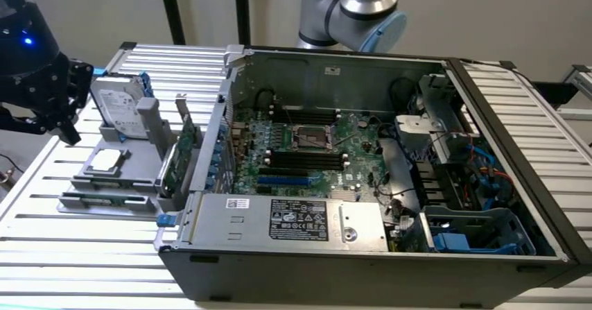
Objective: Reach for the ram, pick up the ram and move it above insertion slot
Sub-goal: 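Pick up the ram and move it above insertion slot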
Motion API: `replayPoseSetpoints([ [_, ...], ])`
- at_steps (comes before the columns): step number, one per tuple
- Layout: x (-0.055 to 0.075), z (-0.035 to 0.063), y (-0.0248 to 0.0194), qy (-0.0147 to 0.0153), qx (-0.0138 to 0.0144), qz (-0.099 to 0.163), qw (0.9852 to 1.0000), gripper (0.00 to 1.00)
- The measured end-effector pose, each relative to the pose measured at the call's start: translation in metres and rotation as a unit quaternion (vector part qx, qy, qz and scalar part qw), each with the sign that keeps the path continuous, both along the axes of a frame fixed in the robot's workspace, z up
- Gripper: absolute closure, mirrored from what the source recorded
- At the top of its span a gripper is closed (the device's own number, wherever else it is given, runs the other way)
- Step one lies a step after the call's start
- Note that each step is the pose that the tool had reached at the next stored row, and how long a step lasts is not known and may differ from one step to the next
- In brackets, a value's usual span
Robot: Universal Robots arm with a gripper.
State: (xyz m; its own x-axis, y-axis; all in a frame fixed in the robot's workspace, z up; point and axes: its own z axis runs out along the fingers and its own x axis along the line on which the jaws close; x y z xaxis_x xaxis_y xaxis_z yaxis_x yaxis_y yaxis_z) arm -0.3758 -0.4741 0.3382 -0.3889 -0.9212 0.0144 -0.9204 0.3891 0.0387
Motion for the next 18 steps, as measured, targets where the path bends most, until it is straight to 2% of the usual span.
replayPoseSetpoints([
  [5,0.0000,-0.0001,0.0000,0.0000,0.0000,0.046,0.9990,0.90],
  [11,0.0000,-0.0001,0.0000,0.0000,0.0000,0.096,0.9954,0.90],
  [14,0.0001,-0.0001,0.0004,0.0000,0.0000,0.109,0.9940,0.90],
  [16,0.0002,-0.0001,0.0007,-0.0001,0.0000,0.113,0.9936,0.90],
  [18,0.0002,-0.0001,0.0009,0.0000,0.0000,0.114,0.9934,0.83],
])
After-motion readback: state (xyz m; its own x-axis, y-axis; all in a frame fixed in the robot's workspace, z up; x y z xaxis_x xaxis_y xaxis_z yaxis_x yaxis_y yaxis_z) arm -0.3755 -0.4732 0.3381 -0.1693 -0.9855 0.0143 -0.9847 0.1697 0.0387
